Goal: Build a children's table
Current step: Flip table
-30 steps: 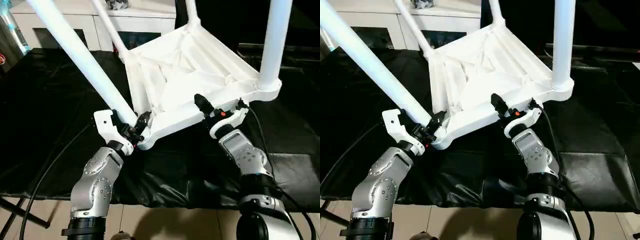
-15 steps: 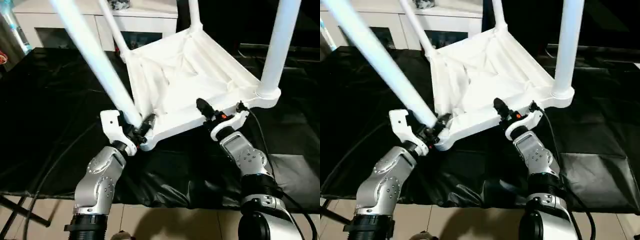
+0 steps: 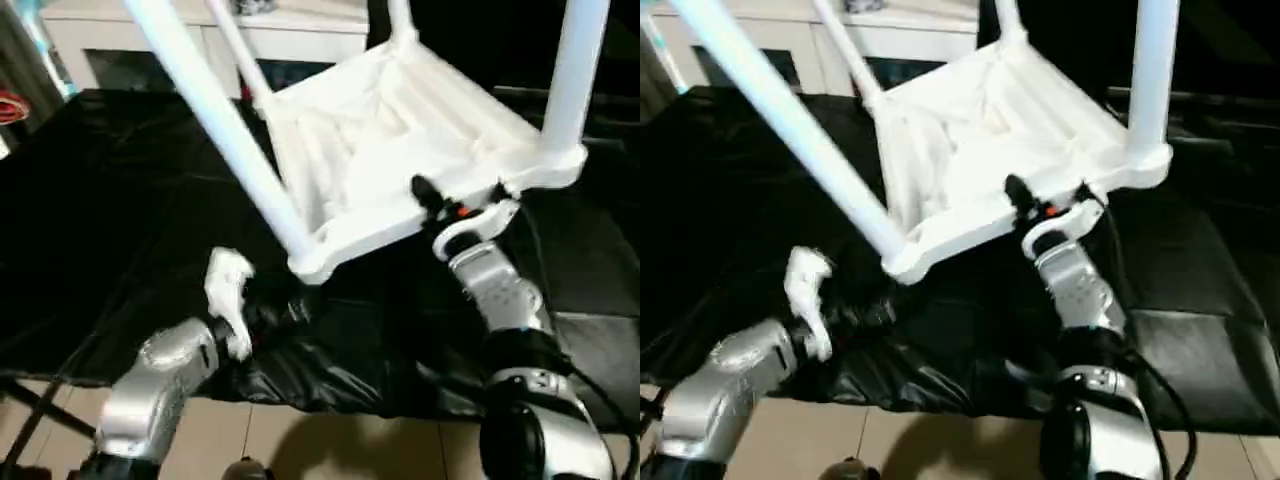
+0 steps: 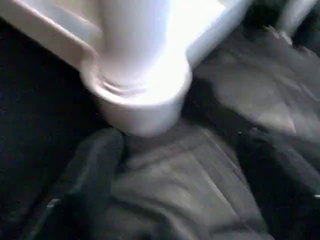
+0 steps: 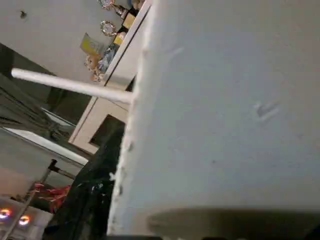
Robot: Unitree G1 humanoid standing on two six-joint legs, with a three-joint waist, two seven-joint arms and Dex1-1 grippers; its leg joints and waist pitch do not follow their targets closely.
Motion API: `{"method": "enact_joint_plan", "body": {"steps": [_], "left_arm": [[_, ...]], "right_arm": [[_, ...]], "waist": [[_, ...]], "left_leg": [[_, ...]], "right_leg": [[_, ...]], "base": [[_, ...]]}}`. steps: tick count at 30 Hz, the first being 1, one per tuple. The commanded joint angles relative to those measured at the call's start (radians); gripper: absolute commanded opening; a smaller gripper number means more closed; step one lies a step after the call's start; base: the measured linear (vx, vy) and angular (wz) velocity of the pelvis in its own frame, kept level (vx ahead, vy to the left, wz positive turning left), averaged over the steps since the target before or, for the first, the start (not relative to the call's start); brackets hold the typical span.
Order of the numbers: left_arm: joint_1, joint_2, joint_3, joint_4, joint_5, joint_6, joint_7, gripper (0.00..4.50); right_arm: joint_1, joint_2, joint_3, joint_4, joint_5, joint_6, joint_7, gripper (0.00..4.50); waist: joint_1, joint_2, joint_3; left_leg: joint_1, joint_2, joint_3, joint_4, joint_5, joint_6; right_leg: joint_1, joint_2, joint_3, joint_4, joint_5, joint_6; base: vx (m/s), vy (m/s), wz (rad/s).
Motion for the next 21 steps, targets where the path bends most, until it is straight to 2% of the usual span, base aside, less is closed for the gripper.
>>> {"method": "enact_joint_plan", "body": {"steps": [1, 3, 9, 14, 15, 20, 21], "left_arm": [[-0.006, 0.014, -0.015, -0.054, 0.011, -0.003, -0.024, 4.4], [-0.022, 0.023, -0.036, -0.114, 0.01, -0.029, -0.04, 4.44], [-0.067, 0.037, -0.07, -0.214, -0.022, -0.018, -0.08, 4.5], [-0.116, 0.044, -0.102, -0.287, -0.029, -0.002, -0.108, 4.5], [-0.145, 0.046, -0.12, -0.307, -0.013, -0.008, -0.106, 4.5], [-0.192, 0.03, -0.13, -0.303, 0.021, -0.032, -0.077, 4.5], [-0.231, 0.022, -0.13, -0.299, 0.042, -0.045, -0.059, 4.5]], "right_arm": [[-0.031, -0.05, 0.004, -0.051, -0.063, -0.074, -0.036, 2.09], [-0.023, -0.069, 0.013, -0.086, -0.1, -0.097, -0.069, 2.09], [-0.012, -0.101, 0.033, -0.138, -0.151, -0.119, -0.111, 2.09], [0.005, -0.137, 0.08, -0.201, -0.229, -0.124, -0.144, 2.08], [0.015, -0.152, 0.103, -0.247, -0.261, -0.105, -0.16, 2.07], [0.027, -0.175, 0.142, -0.299, -0.293, -0.072, -0.173, 2.07], [0.033, -0.194, 0.17, -0.333, -0.321, -0.047, -0.177, 2.07]], "waist": [[-0.007, -0.01, -0.075], [-0.007, -0.017, -0.073], [-0.002, -0.019, -0.072], [-0.007, -0.024, -0.072], [-0.01, -0.028, -0.071], [-0.014, -0.028, -0.071], [-0.014, -0.03, -0.07]], "left_leg": [[0.011, 0.02, 0.005, -0.064, -0.086, 0.02], [0.009, 0.019, 0.007, -0.064, -0.097, 0.015], [0.009, 0.016, 0.007, -0.065, -0.119, -0.006], [0.002, 0.012, 0.006, -0.062, -0.105, -0.007], [0.001, 0.01, 0.007, -0.062, -0.103, -0.008], [0.006, 0.01, 0.008, -0.061, -0.12, -0.014], [0.005, 0.01, 0.007, -0.062, -0.122, -0.016]], "right_leg": [[0.058, -0.048, 0.05, -0.056, -0.116, -0.165], [0.06, -0.05, 0.052, -0.059, -0.136, -0.158], [0.058, -0.048, 0.053, -0.063, -0.203, -0.116], [0.062, -0.043, 0.052, -0.06, -0.184, -0.099], [0.062, -0.042, 0.051, -0.063, -0.195, -0.091], [0.058, -0.04, 0.052, -0.065, -0.222, -0.073], [0.059, -0.038, 0.052, -0.069, -0.232, -0.064]], "base": [[0.0, 0.0, 0.0], [0.0, 0.0, 0.0], [0.0, 0.0, 0.0], [0.0, 0.0, 0.0], [0.0, 0.0, 0.0], [0.0, 0.0, 0.0], [0.0, 0.0, 0.0]]}}
